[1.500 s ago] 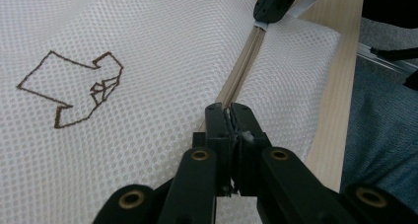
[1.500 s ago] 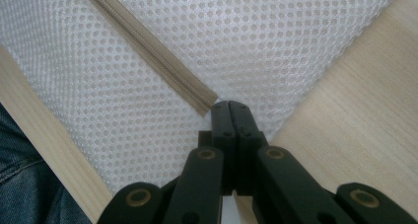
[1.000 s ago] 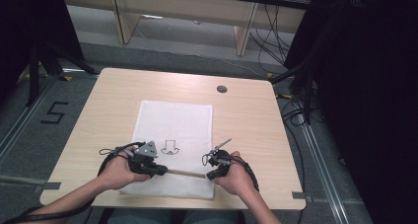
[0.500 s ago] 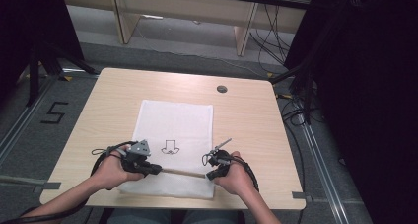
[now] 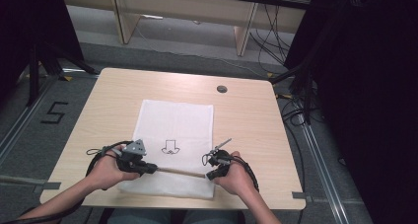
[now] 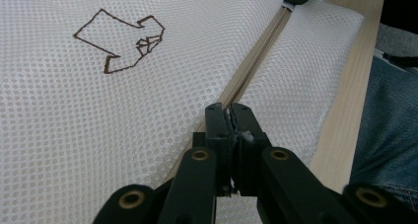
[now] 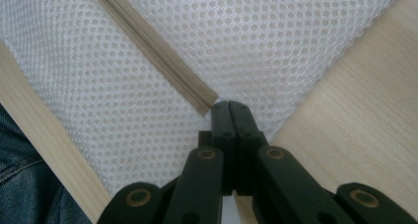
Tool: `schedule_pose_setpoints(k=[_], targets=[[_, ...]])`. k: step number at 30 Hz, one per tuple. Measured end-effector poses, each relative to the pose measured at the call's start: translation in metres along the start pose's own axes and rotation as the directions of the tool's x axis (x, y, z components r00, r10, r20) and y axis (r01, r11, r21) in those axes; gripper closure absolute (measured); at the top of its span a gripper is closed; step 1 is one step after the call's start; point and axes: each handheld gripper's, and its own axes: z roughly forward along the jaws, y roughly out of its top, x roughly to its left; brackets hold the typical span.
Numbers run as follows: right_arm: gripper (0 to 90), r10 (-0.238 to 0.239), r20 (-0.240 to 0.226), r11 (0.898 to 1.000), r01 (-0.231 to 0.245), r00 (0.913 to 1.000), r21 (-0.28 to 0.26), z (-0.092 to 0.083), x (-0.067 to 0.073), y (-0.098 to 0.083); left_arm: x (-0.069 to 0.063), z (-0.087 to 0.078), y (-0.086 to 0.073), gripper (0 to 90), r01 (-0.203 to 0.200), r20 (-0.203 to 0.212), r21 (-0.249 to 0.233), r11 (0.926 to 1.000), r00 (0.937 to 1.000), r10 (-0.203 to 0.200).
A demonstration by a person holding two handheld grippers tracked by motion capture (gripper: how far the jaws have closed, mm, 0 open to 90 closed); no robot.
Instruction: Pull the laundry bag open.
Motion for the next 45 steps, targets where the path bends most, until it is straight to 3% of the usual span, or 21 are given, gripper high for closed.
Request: schedule_pose_setpoints(k=[1,2,14,15,16,18,19,22,23,28,30,34,36,37,38,41,43,45], targets=[[90.0,-0.004,-0.001,1.0,0.004,1.0,-0.001,0.0,0.0,0.0,0.0,0.0,-0.001,87.2,0.017,-0.002,-0.003,0.9999,0.9999,-0.017],[90.0,-0.023,-0.004,1.0,0.023,0.9997,-0.01,0.001,-0.001,0.0,0.0,-0.001,-0.001,87.2,0.008,-0.004,0.005,1.0,1.0,-0.008],[90.0,-0.009,-0.006,1.0,0.009,0.9999,-0.007,0.0,0.0,0.0,0.001,-0.002,-0.002,87.2,0.019,-0.002,-0.001,0.9998,0.9998,-0.019],[90.0,-0.009,-0.007,1.0,0.009,0.9999,-0.007,0.0,0.0,0.0,0.003,-0.003,-0.002,87.2,0.002,-0.01,0.005,1.0,0.9999,-0.002],[90.0,-0.009,-0.006,1.0,0.009,0.9999,-0.007,0.0,0.0,0.0,0.002,-0.003,-0.002,87.2,0.03,0.002,-0.006,0.9995,0.9995,-0.03],[90.0,-0.009,-0.006,1.0,0.009,0.9999,-0.007,0.0,0.0,0.0,0.004,-0.004,-0.003,87.2,0.008,-0.006,-0.003,1.0,1.0,-0.008],[90.0,-0.009,-0.006,1.0,0.009,0.9999,-0.007,0.0,0.0,0.0,0.004,-0.005,-0.004,87.2,0.032,-0.002,-0.004,0.9995,0.9995,-0.032],[90.0,-0.007,-0.008,1.0,0.007,0.9999,-0.006,0.0,0.0,0.0,0.005,-0.006,-0.005,87.2,0.012,-0.016,0.006,0.9999,0.9998,-0.012],[90.0,-0.007,-0.008,1.0,0.007,0.9999,-0.006,0.0,0.0,0.0,0.005,-0.007,-0.006,87.2,0.035,-0.012,-0.003,0.9994,0.9993,-0.035],[90.0,-0.021,-0.008,1.0,0.021,0.9998,-0.01,0.001,-0.001,0.0,0.009,-0.012,-0.01,87.2,0.028,-0.018,0.002,0.9996,0.9994,-0.028],[90.0,-0.021,-0.006,1.0,0.021,0.9998,-0.009,0.001,-0.001,0.0,0.008,-0.012,-0.011,87.2,0.052,-0.017,-0.005,0.9986,0.9985,-0.052],[90.0,-0.022,-0.005,1.0,0.022,0.9997,-0.009,0.001,-0.001,0.0,0.01,-0.013,-0.012,87.2,0.034,-0.025,0.004,0.9994,0.9991,-0.034],[90.0,-0.025,-0.006,1.0,0.025,0.9997,-0.009,0.001,-0.001,0.0,0.01,-0.015,-0.014,87.2,0.05,-0.026,0.0,0.9988,0.9984,-0.05],[90.0,-0.006,-0.008,1.0,0.006,1.0,-0.004,0.0,0.0,0.0,0.012,-0.016,-0.014,87.2,0.035,-0.032,0.008,0.9994,0.9989,-0.034],[90.0,-0.006,-0.008,1.0,0.006,0.9999,-0.005,0.0,0.0,0.0,0.011,-0.016,-0.015,87.2,0.057,-0.026,0.0,0.9984,0.9981,-0.057],[90.0,-0.004,-0.011,1.0,0.004,0.9999,-0.005,0.0,0.0,0.0,0.013,-0.018,-0.016,87.2,0.036,-0.034,0.005,0.9993,0.9988,-0.036],[90.0,-0.007,-0.008,1.0,0.007,0.9999,-0.003,0.0,0.0,0.0,0.013,-0.018,-0.018,87.2,0.06,-0.035,-0.002,0.9982,0.9976,-0.06],[90.0,-0.01,-0.006,1.0,0.01,0.9999,-0.004,0.0,0.0,0.0,0.014,-0.021,-0.019,87.2,0.055,-0.044,0.0,0.9985,0.9975,-0.055]])
